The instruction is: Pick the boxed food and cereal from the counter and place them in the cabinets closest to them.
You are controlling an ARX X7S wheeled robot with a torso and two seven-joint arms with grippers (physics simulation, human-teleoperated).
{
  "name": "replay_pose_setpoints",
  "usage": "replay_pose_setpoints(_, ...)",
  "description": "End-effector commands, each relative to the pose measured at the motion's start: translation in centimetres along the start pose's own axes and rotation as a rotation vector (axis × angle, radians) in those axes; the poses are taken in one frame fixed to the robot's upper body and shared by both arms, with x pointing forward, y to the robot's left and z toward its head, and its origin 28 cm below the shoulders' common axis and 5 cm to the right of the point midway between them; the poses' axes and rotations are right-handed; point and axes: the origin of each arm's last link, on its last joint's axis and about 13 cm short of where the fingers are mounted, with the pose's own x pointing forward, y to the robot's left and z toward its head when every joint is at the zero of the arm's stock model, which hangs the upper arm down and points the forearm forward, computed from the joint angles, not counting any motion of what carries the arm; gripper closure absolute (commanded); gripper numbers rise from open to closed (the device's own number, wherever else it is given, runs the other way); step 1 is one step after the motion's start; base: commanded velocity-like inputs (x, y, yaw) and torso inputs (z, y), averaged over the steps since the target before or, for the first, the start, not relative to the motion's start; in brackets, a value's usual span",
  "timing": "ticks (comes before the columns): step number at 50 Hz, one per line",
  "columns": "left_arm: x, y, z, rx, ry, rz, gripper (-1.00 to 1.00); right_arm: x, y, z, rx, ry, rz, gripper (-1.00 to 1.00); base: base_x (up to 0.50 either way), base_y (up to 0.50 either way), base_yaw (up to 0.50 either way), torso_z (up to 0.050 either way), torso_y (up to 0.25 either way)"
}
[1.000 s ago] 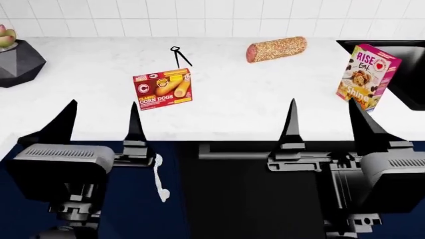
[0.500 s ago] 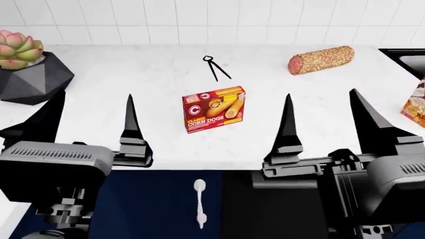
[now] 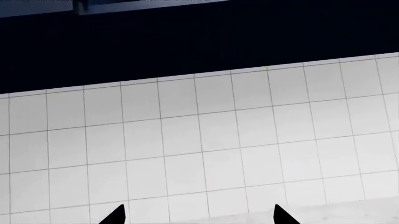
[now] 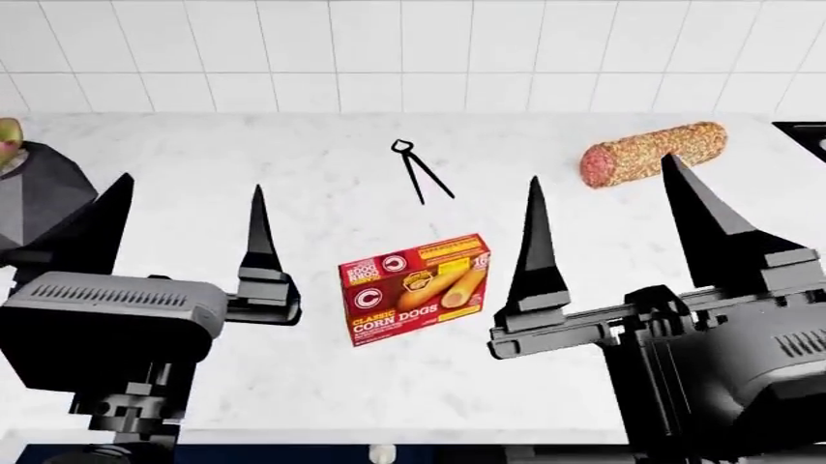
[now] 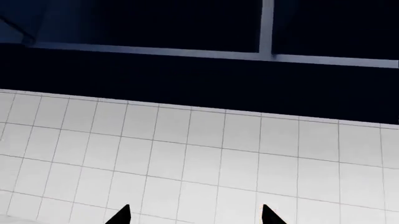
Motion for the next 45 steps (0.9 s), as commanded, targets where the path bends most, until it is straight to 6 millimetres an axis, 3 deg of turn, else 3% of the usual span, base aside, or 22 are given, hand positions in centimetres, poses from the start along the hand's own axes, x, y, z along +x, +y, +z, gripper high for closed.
replay_pose_setpoints(1,0.0,0.1,0.2,-0.002,-0.007,0.003,-1.00,-0.9,-0.8,2.3,-0.164,0.289,0.174,-1.00,0.00,0.00,0.00,0.000,0.000)
replay_pose_setpoints(3,0.0,0.0,0.2,-0.002,-0.008,0.004,-1.00,-0.7,-0.4,3.5,-0.247,0.403,0.325,-1.00,0.00,0.00,0.00,0.000,0.000)
replay_pose_setpoints(8,0.0,0.0,0.2,-0.003,-0.011,0.001,-1.00,4.8,-1.8,12.1,-0.542,0.157,0.501,-1.00,0.00,0.00,0.00,0.000,0.000)
replay_pose_setpoints(9,0.0,0.0,0.2,-0.004,-0.011,0.001,-1.00,5.3,-1.9,12.5,-0.566,0.195,0.550,-1.00,0.00,0.00,0.00,0.000,0.000)
replay_pose_setpoints(23,0.2,1.1,0.6,-0.020,-0.026,0.045,-1.00,11.3,-2.7,15.7,-0.745,0.615,0.954,-1.00,0.00,0.00,0.00,0.000,0.000)
replay_pose_setpoints(31,0.8,1.4,0.5,-0.039,-0.024,0.048,-1.00,13.2,-2.8,15.6,-0.735,0.808,1.072,-1.00,0.00,0.00,0.00,0.000,0.000)
replay_pose_setpoints(36,1.6,1.7,-0.1,-0.047,-0.013,0.054,-1.00,13.9,-2.5,14.4,-0.764,0.906,1.135,-1.00,0.00,0.00,0.00,0.000,0.000)
replay_pose_setpoints(45,2.8,2.0,-0.5,-0.074,-0.032,0.016,-1.00,18.2,-2.5,14.0,-0.807,1.020,1.213,-1.00,0.00,0.00,0.00,0.000,0.000)
